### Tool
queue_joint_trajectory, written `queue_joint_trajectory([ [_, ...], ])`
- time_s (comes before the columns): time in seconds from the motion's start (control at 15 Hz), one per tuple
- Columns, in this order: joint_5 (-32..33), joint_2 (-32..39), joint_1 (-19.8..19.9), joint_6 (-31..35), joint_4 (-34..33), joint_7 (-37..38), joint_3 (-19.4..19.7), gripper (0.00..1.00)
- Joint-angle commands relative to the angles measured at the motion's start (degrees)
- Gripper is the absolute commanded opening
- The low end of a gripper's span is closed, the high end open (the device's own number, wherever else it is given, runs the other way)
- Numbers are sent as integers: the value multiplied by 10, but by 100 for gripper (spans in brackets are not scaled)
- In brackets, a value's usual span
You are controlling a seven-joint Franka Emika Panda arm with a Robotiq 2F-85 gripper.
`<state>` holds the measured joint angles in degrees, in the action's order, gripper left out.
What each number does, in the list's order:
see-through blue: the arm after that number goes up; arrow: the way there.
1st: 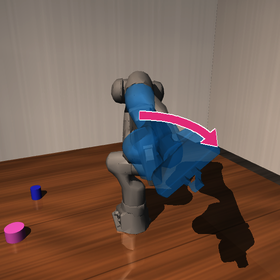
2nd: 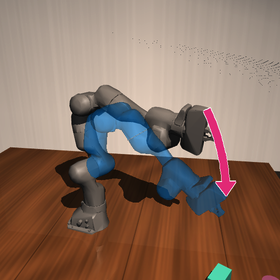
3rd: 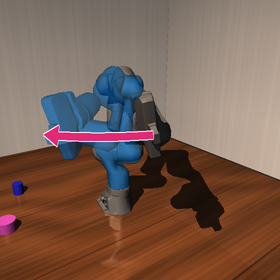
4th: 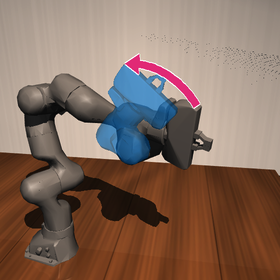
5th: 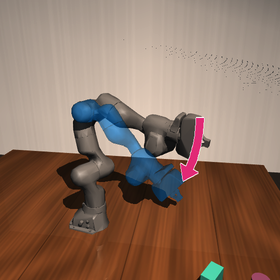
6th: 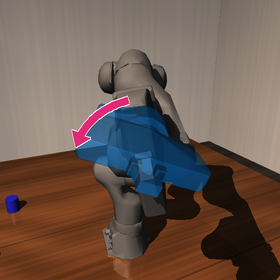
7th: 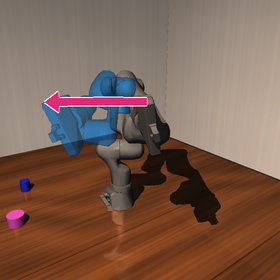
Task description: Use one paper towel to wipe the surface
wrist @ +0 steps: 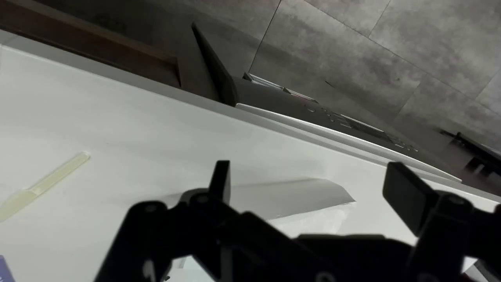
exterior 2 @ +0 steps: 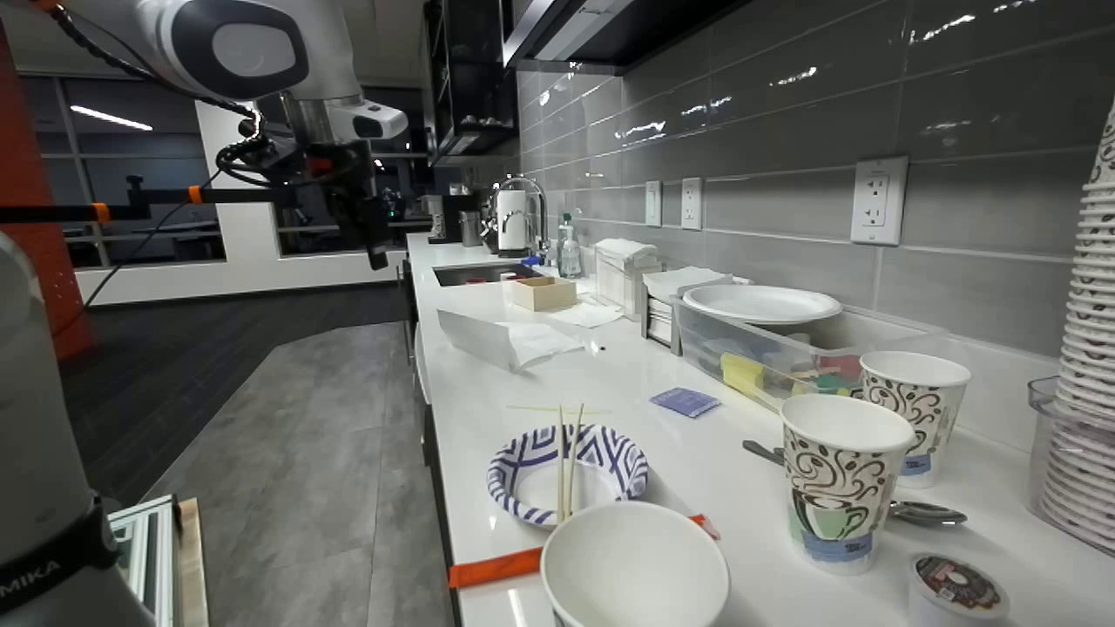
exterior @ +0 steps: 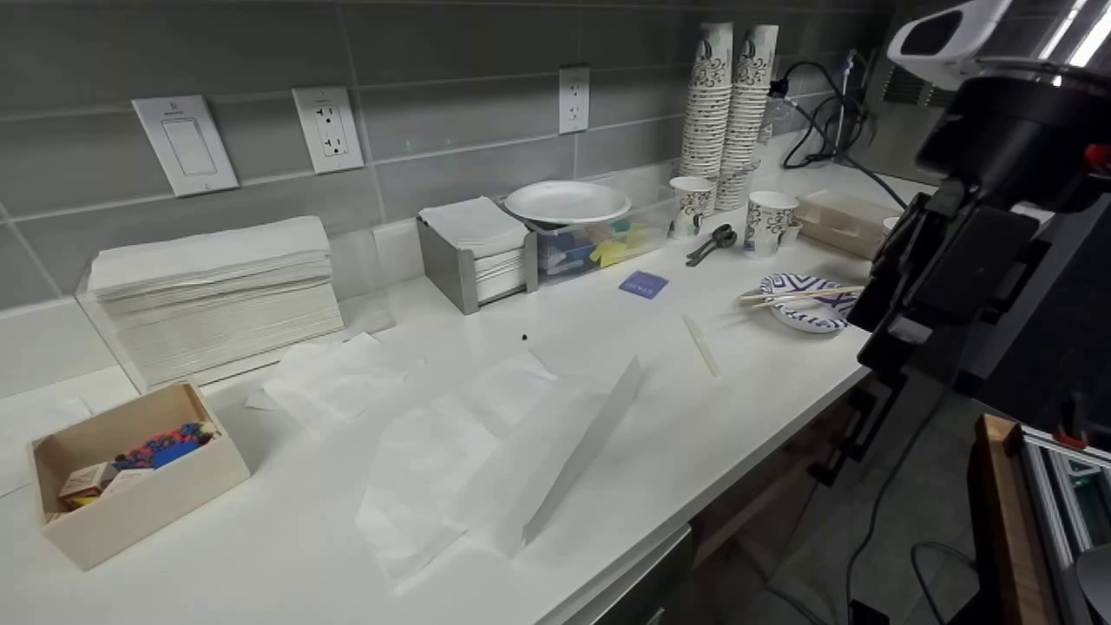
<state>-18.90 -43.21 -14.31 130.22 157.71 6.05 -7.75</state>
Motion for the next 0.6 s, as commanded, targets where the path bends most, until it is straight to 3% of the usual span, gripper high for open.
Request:
queue_joint_trajectory([
  [0.0,0,0,1,-3,-1,0,0,100],
  [0.53,6,12,7,22,-3,8,-11,100],
])
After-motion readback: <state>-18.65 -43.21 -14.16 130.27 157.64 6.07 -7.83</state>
